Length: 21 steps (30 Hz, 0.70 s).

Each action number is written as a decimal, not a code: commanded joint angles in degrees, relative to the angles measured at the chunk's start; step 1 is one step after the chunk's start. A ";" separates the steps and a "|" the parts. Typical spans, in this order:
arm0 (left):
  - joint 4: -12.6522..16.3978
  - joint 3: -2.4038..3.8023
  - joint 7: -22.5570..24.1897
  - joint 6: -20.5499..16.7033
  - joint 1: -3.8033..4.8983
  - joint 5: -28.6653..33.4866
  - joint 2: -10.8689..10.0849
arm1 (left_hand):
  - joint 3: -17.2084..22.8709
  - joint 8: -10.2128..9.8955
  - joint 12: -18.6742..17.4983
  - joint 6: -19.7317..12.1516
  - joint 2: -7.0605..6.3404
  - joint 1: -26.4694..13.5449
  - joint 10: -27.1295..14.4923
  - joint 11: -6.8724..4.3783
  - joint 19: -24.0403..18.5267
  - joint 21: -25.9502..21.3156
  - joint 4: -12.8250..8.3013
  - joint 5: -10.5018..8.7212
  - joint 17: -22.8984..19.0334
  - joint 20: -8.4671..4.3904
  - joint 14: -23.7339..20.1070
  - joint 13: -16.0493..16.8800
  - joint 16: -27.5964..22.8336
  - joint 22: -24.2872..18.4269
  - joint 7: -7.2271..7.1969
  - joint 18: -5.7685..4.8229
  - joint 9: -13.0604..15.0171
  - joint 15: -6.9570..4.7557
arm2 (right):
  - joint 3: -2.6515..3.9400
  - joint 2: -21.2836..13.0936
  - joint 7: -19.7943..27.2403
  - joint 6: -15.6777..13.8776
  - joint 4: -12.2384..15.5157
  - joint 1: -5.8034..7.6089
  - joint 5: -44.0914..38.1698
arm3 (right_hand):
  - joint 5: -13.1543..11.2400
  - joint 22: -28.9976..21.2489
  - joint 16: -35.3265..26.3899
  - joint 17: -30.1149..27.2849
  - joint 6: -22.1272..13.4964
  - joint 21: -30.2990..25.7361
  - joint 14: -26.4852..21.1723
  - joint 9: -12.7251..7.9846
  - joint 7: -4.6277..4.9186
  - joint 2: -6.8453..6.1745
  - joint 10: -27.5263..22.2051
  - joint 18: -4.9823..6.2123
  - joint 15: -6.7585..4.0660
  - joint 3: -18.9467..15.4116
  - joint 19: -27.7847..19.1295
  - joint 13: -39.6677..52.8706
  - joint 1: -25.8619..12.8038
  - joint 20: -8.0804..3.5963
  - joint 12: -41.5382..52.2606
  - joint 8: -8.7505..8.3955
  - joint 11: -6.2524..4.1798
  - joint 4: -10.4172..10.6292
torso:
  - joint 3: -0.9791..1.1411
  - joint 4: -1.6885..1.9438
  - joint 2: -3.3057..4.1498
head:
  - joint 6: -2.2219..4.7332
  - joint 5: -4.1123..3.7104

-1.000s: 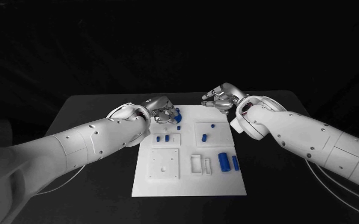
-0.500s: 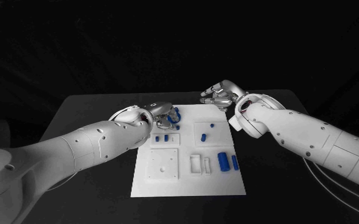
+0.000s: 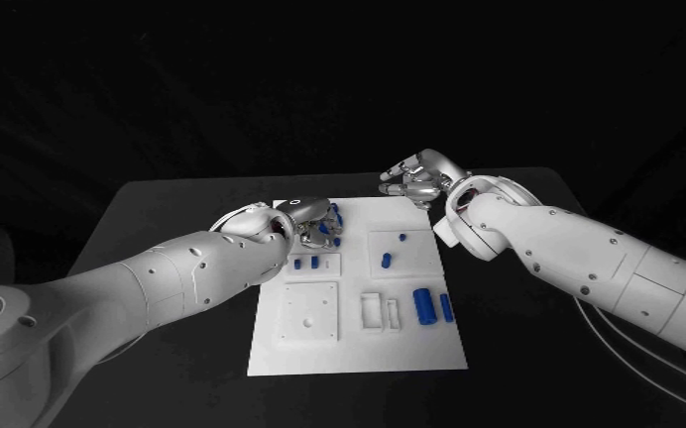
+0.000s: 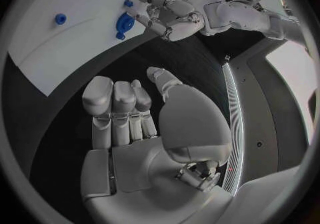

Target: Assemble the parts on the task board

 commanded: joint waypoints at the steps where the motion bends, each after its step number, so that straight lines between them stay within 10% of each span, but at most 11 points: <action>1: -0.34 0.03 -0.44 0.89 -0.09 -0.37 0.35 | 0.90 -0.21 -0.28 0.02 0.44 -0.55 0.76 -0.01 0.06 0.57 -0.21 -0.03 0.13 -0.44 0.22 -0.07 0.46 1.11 -0.53 -0.43 -0.08 -0.36 | 0.09 0.10 0.49 0.11 0.17 -0.01 -0.06 | 0.17 4.57 -0.16 0.00 -0.08 -0.08 0.23 -0.08 -0.04 -0.02 -0.16 1.02 0.03 0.22 3.74 -0.04 -0.43 0.10 -0.04 -0.30 -0.02 -0.26 | 0.00 0.07 -0.06 | 0.06 -0.19; 21: -2.15 0.02 -2.67 1.77 -0.69 0.29 1.50 | 5.10 -0.22 -0.25 0.94 0.96 -1.26 3.04 -0.22 -0.35 2.29 1.87 -0.58 0.17 -0.24 0.53 -0.06 1.02 0.98 0.06 -0.15 -0.08 -0.06 | 0.26 0.20 0.27 0.26 0.52 0.02 -0.16 | 0.17 4.57 -0.16 0.00 -0.08 -0.08 0.23 -0.08 -0.04 -0.02 -0.16 1.02 0.03 0.22 3.74 -0.04 -0.43 0.10 -0.04 -0.30 -0.02 -0.26 | 0.04 -0.08 0.17 | -0.01 -0.61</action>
